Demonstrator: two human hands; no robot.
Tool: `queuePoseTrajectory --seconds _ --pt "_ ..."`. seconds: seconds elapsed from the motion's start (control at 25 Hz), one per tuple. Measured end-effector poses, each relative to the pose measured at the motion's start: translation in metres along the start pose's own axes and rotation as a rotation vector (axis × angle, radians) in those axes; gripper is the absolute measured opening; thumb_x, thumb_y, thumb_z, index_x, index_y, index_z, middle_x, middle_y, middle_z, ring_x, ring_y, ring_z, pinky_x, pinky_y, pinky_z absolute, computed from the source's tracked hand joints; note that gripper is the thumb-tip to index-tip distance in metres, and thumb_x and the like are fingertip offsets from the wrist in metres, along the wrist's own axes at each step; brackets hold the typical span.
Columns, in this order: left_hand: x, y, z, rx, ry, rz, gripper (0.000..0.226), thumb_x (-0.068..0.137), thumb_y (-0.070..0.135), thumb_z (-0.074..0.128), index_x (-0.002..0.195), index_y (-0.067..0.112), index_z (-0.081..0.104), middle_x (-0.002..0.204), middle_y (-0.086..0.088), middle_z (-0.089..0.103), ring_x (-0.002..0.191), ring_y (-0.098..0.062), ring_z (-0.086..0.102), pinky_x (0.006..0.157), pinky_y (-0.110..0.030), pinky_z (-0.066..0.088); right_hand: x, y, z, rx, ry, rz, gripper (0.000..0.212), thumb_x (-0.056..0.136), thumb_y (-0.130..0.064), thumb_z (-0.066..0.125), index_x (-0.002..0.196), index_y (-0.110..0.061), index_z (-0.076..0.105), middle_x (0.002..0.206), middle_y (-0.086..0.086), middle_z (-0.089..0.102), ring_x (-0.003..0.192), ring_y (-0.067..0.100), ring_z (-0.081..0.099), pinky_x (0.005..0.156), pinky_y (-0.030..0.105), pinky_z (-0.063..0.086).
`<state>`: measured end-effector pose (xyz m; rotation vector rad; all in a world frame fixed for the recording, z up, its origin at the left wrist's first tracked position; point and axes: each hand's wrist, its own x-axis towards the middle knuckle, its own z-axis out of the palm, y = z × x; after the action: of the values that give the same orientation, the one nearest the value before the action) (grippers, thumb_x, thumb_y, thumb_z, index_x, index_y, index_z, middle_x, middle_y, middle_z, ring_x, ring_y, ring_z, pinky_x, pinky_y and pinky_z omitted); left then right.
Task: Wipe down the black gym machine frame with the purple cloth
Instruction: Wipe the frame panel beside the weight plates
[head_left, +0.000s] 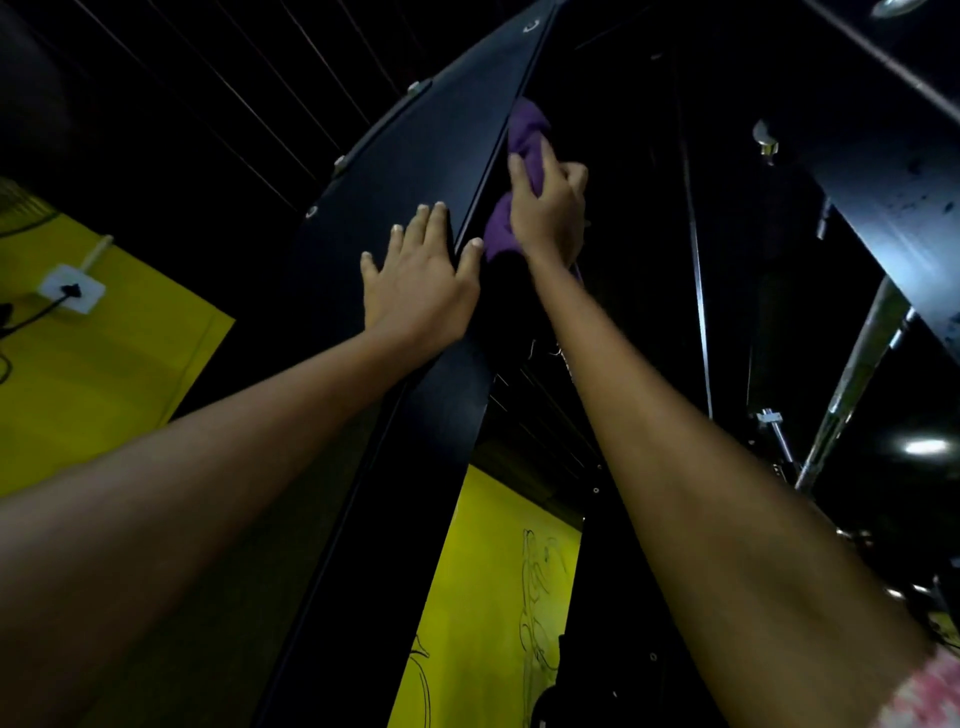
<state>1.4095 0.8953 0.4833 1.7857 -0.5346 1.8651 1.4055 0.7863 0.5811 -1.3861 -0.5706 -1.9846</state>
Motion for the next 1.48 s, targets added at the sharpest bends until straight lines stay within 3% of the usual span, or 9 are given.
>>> queuePoseTrajectory --seconds 0.08,0.16,0.28,0.48,0.76,1.0,1.12,1.32,1.48 --pt "-0.001 0.002 0.0 0.021 0.005 0.011 0.058 0.103 0.043 0.023 0.153 0.018 0.009 0.161 0.0 0.008 0.147 -0.02 0.006 0.117 -0.047 0.003 -0.009 -0.002 0.005 0.032 0.089 -0.256 0.044 0.094 -0.036 0.054 0.135 -0.019 0.052 0.123 0.01 0.049 0.11 0.021 0.051 0.076 0.019 0.032" --pt "-0.002 0.002 0.0 0.064 0.016 0.019 0.057 0.103 0.041 0.022 0.153 0.016 0.008 0.161 -0.002 0.008 0.147 -0.021 0.008 0.116 -0.047 0.007 -0.003 -0.002 0.007 0.082 0.137 -0.301 0.043 0.093 -0.034 0.057 0.133 -0.017 0.054 0.12 0.011 0.051 0.107 0.021 0.054 0.074 0.017 0.031" --pt "-0.002 0.002 0.0 0.084 0.016 0.035 0.057 0.104 0.041 0.022 0.153 0.015 0.007 0.161 -0.003 0.008 0.147 -0.023 0.009 0.116 -0.047 0.014 0.022 0.007 0.005 0.048 0.06 -0.095 0.046 0.097 -0.04 0.048 0.14 -0.023 0.045 0.129 0.008 0.046 0.111 0.02 0.053 0.074 0.016 0.031" --pt "-0.006 0.003 -0.002 0.1 -0.002 0.041 0.057 0.104 0.04 0.021 0.153 0.014 0.007 0.161 -0.002 0.007 0.147 -0.022 0.009 0.116 -0.045 0.016 0.05 0.026 -0.003 0.051 -0.045 0.264 0.045 0.099 -0.045 0.036 0.143 -0.032 0.039 0.136 0.009 0.04 0.121 0.028 0.049 0.092 0.027 0.036" --pt "-0.005 0.003 0.0 0.072 0.019 0.035 0.062 0.102 0.049 0.018 0.153 0.015 0.01 0.16 -0.002 0.011 0.147 -0.021 0.011 0.117 -0.044 0.017 0.02 0.01 0.01 0.047 0.17 -0.316 0.043 0.095 -0.037 0.052 0.134 -0.018 0.054 0.122 0.012 0.052 0.106 0.021 0.055 0.073 0.016 0.029" --pt "-0.004 -0.001 -0.001 0.07 0.013 0.068 0.062 0.102 0.048 0.019 0.153 0.013 0.011 0.16 -0.003 0.012 0.147 -0.021 0.012 0.117 -0.044 0.018 0.067 0.018 0.001 -0.016 -0.027 0.201 0.047 0.099 -0.048 0.033 0.143 -0.032 0.038 0.136 0.009 0.039 0.124 0.028 0.047 0.098 0.027 0.035" --pt "-0.003 0.0 0.001 0.066 0.027 0.061 0.062 0.102 0.049 0.018 0.153 0.014 0.013 0.16 -0.003 0.013 0.147 -0.021 0.013 0.117 -0.044 0.018 0.048 0.008 0.0 0.008 -0.01 0.124 0.047 0.098 -0.048 0.037 0.142 -0.033 0.04 0.135 0.007 0.04 0.121 0.025 0.047 0.09 0.026 0.036" --pt "-0.002 0.0 0.002 0.029 0.039 0.039 0.062 0.101 0.05 0.017 0.153 0.015 0.014 0.16 -0.003 0.014 0.146 -0.02 0.014 0.117 -0.043 0.017 0.001 0.013 0.011 0.088 0.157 -0.304 0.045 0.093 -0.036 0.055 0.134 -0.017 0.053 0.122 0.013 0.051 0.108 0.022 0.053 0.075 0.017 0.03" --pt "-0.003 0.0 0.0 -0.057 0.032 0.033 0.059 0.102 0.048 0.016 0.152 0.017 0.018 0.16 0.0 0.015 0.146 -0.017 0.013 0.118 -0.043 0.014 0.039 0.014 0.003 0.01 0.021 -0.003 0.048 0.098 -0.045 0.043 0.143 -0.027 0.041 0.133 0.007 0.043 0.117 0.02 0.051 0.082 0.02 0.034"
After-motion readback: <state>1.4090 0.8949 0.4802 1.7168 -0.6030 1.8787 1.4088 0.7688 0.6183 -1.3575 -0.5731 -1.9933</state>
